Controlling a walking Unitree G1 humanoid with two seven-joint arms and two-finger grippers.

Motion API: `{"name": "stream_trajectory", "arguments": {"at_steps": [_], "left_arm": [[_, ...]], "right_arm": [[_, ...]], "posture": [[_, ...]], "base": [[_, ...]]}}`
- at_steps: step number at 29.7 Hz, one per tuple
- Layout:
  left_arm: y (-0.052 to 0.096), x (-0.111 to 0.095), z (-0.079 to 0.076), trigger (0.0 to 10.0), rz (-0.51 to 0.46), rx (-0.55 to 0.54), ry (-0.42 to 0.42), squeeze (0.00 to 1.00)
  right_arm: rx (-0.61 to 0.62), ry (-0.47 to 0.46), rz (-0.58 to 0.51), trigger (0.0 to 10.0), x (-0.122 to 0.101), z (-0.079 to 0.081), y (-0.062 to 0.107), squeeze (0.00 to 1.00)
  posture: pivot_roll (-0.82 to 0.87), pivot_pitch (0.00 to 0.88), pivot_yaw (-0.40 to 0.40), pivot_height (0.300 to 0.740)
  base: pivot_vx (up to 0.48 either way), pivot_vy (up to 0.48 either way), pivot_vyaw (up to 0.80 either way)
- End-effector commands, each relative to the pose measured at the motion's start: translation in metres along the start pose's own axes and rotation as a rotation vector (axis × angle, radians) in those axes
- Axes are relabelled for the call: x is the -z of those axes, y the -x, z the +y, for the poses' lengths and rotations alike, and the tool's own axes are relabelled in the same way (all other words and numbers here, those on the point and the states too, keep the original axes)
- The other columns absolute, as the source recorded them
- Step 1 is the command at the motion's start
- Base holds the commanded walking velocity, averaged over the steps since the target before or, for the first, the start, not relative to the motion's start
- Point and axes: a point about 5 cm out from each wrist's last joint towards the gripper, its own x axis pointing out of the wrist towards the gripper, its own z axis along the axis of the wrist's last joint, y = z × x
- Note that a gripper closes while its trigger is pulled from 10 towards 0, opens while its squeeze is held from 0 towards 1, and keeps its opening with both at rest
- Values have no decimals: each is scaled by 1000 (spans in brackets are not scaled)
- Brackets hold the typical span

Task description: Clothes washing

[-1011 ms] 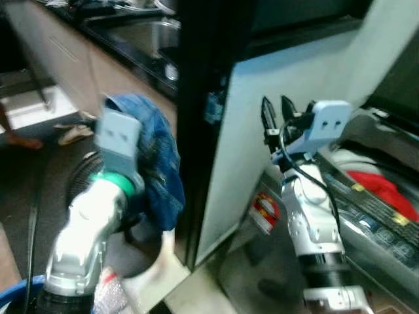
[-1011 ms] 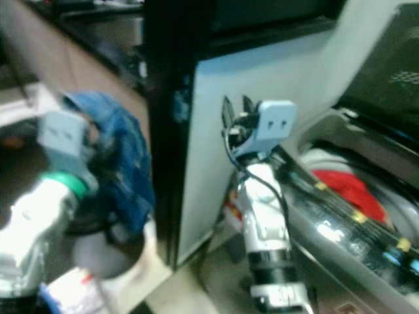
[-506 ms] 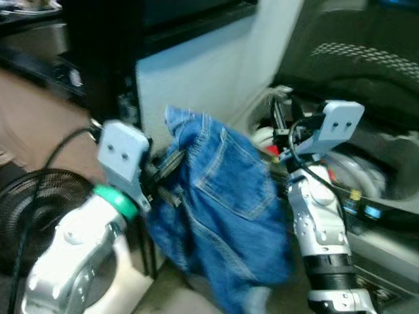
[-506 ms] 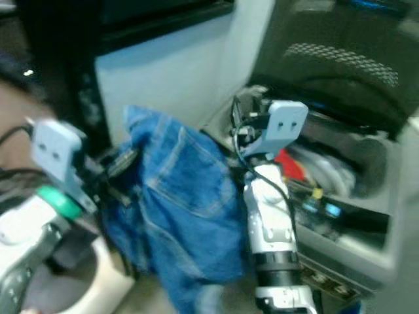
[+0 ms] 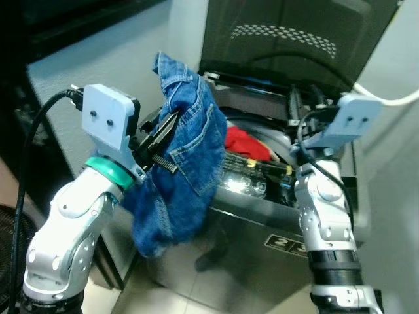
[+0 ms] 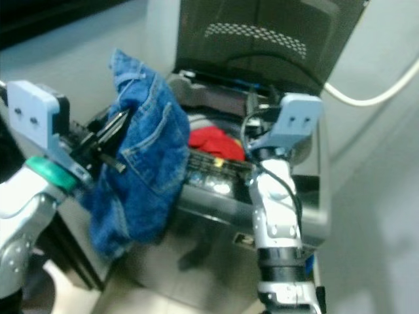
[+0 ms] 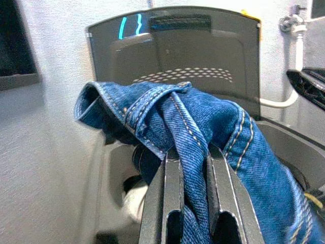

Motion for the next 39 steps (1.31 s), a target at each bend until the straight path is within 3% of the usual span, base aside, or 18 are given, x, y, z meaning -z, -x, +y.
{"name": "stream_trajectory", "arguments": {"at_steps": [1,16,19,30,39], "left_arm": [[-2,-9,2,10000,-40,-20,2,0],[-6,-10,17,10000,-41,-130,10,0],[-7,-10,18,10000,-38,-137,28,0],[-8,-8,19,10000,-36,-142,29,0],[-9,-1,23,10000,-9,-178,25,0]], "right_arm": [[45,11,-18,10000,-5,-12,-2,0],[68,-6,2,10000,-1,-11,-3,0],[80,-7,14,10000,1,-13,-2,0],[55,-3,36,10000,6,-10,-1,0],[30,-11,44,10000,8,-6,0,0]], "posture": [[93,45,-20,740],[99,46,-25,740],[99,46,-25,740],[93,41,-24,740],[94,37,-24,740]], "base": [[0,0,-769],[0,0,-769],[0,480,-721],[0,480,0],[0,0,0]]}}
